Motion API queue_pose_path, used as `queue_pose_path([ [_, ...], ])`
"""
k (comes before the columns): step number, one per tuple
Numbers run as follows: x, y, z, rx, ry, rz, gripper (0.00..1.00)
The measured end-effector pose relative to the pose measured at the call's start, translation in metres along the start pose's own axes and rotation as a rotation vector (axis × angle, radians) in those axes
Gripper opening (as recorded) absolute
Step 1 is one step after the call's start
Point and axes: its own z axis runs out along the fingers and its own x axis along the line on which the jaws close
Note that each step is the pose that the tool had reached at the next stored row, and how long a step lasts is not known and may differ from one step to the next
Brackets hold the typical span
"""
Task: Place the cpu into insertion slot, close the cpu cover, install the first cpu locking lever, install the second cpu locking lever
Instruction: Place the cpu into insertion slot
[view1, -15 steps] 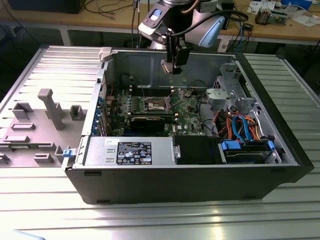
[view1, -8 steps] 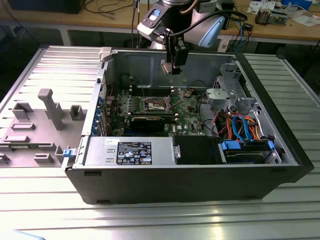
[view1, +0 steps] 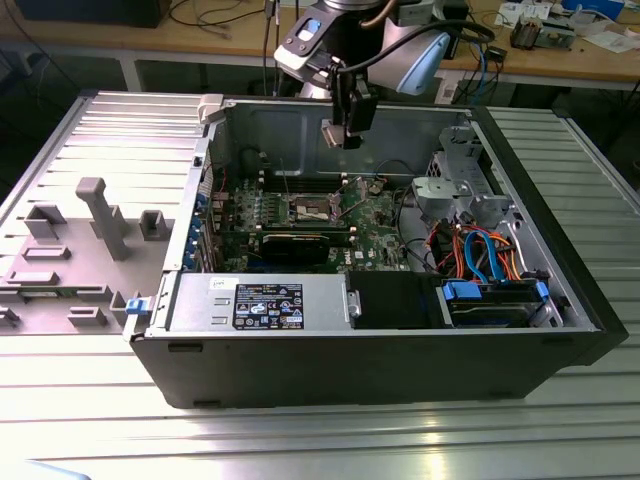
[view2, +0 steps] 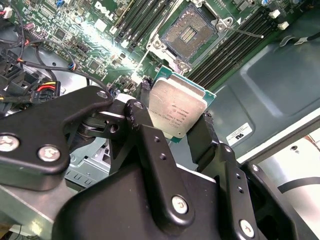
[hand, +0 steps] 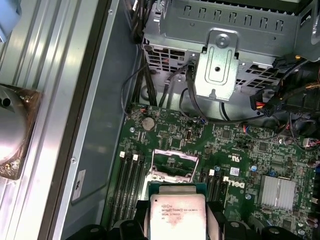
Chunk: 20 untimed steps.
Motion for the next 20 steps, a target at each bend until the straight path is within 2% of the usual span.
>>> queue_pose_path([
  [4,0.0004,-0.0021,-0.0001,0.0001,-0.0002,0.002,0.55],
  [20,0.0013,-0.0065,0.0012,-0.0011,-0.0042,0.052,0.55],
])
